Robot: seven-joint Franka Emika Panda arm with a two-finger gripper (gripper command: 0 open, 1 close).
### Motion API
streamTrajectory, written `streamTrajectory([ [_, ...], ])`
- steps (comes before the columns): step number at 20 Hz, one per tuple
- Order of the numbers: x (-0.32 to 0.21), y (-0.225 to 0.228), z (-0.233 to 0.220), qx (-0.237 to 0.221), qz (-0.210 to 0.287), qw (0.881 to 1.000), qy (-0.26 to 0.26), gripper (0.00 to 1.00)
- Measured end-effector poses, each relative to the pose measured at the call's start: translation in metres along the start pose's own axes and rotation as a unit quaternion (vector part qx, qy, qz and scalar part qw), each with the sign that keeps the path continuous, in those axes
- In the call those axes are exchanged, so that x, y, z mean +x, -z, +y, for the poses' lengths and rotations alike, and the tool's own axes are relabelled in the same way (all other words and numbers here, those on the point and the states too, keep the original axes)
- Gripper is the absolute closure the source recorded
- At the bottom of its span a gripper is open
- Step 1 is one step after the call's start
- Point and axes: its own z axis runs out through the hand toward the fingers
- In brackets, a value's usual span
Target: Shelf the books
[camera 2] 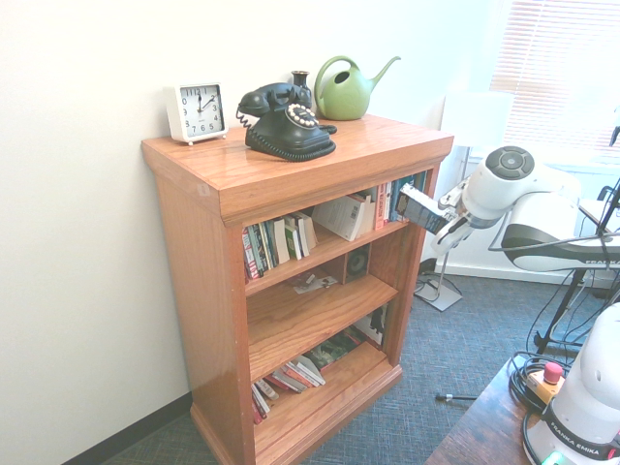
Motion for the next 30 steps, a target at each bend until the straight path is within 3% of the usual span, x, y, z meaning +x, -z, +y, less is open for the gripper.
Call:
streamTrajectory([
  [6, 0.003, -0.048, -0.031, 0.022, -0.021, 1.0, -0.002, 1.0],
  [18, 0.008, -0.076, -0.091, 0.07, -0.017, 0.997, -0.004, 1.0],
  [30, 0.012, -0.107, -0.112, 0.09, -0.004, 0.996, -0.01, 1.0],
])
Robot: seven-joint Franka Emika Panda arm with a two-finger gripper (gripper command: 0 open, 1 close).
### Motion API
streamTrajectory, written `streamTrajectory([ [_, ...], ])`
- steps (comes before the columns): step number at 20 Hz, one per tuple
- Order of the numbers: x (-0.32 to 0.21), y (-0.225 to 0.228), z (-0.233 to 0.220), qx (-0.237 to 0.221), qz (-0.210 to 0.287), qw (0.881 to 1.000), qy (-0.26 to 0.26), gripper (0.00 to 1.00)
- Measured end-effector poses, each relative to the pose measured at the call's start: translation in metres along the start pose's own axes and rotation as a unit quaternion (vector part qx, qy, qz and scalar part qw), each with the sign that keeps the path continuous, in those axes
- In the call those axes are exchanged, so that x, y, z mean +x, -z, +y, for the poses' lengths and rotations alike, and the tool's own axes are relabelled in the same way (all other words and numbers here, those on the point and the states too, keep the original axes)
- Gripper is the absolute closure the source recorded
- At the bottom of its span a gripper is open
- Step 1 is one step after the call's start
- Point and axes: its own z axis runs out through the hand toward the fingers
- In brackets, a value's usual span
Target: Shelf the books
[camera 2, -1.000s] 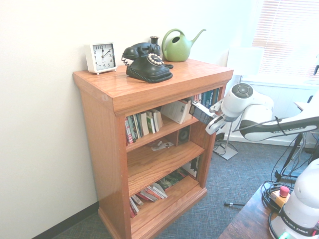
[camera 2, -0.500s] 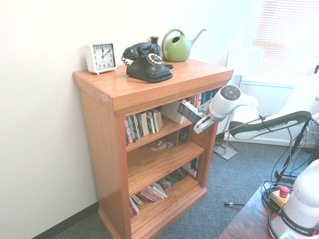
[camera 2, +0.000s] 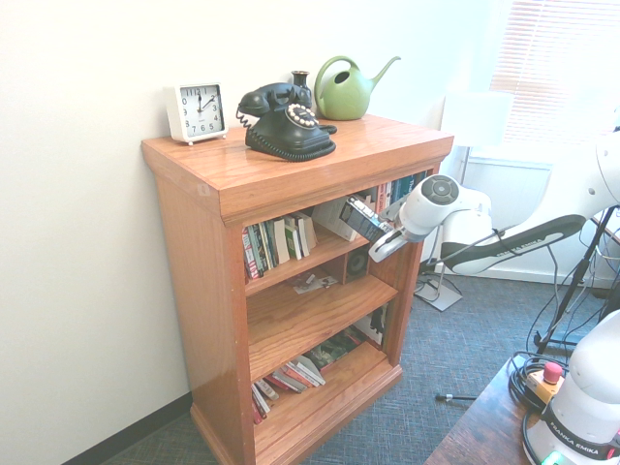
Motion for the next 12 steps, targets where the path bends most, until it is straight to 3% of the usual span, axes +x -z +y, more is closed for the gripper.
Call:
streamTrajectory([
  [12, 0.002, -0.023, -0.042, 0.012, -0.006, 1.0, 0.005, 1.0],
])
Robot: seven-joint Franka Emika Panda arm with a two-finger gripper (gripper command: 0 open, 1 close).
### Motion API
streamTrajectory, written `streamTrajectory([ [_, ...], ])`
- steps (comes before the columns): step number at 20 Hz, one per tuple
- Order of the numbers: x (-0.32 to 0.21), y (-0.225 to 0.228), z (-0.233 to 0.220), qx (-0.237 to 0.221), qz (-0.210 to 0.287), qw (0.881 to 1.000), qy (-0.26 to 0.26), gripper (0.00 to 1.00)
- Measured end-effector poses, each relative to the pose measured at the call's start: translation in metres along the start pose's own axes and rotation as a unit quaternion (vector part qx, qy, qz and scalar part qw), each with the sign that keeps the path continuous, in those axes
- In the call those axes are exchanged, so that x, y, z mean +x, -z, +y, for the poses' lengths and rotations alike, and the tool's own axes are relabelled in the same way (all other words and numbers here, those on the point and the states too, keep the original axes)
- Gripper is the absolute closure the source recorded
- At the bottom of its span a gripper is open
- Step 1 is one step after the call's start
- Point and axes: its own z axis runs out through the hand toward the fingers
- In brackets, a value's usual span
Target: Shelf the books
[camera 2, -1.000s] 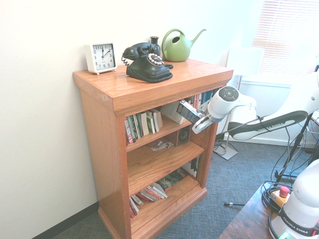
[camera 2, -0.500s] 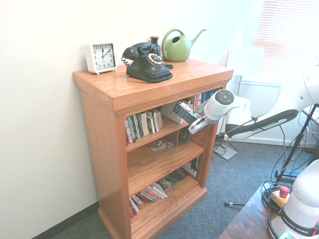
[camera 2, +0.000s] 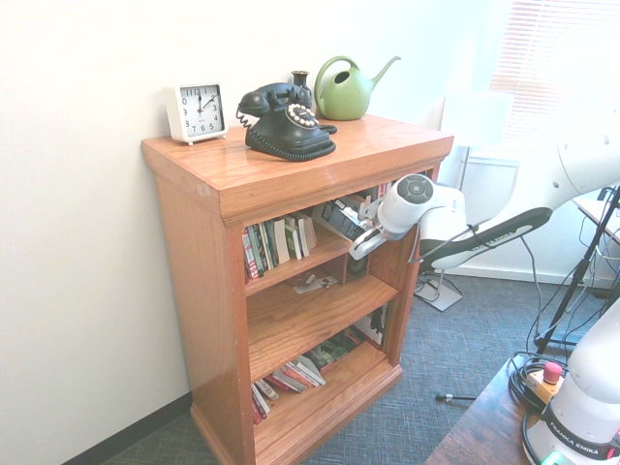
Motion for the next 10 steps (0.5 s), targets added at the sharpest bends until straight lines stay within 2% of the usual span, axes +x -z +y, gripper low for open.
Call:
streamTrajectory([
  [10, 0.0, -0.022, -0.016, 0.002, 0.007, 1.0, -0.008, 1.0],
])
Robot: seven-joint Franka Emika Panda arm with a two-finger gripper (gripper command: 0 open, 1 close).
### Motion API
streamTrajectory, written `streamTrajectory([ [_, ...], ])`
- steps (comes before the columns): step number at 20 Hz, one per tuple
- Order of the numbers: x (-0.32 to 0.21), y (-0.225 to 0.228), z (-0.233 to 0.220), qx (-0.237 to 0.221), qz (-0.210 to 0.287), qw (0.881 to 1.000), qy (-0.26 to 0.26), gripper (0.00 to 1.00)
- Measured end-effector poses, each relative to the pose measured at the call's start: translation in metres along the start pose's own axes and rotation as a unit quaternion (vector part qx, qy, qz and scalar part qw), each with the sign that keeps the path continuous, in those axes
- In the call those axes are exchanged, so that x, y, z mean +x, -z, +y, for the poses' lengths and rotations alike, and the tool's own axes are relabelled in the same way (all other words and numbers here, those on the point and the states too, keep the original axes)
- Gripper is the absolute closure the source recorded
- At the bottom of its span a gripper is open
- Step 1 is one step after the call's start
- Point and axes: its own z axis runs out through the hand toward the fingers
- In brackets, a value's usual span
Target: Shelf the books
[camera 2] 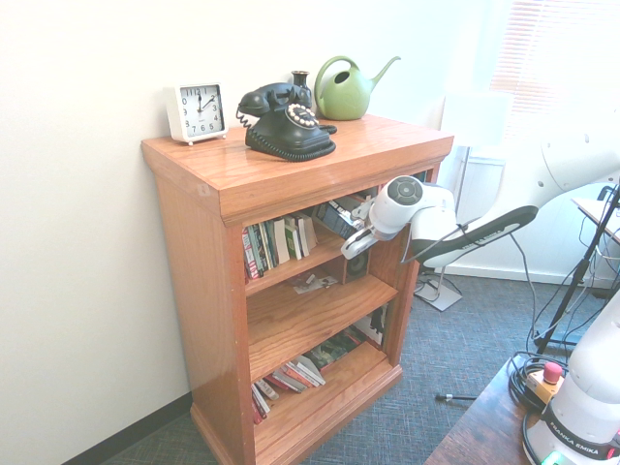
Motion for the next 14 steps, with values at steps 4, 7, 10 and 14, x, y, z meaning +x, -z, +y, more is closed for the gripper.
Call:
streamTrajectory([
  [4, -0.002, -0.011, -0.009, 0.003, 0.003, 1.0, 0.003, 1.0],
  [7, -0.001, -0.012, -0.018, 0.009, 0.005, 1.0, 0.006, 1.0],
  [10, -0.002, -0.008, -0.031, 0.018, 0.008, 1.0, 0.009, 1.0],
  [14, 0.0, -0.007, -0.045, 0.022, 0.01, 1.0, 0.009, 1.0],
])
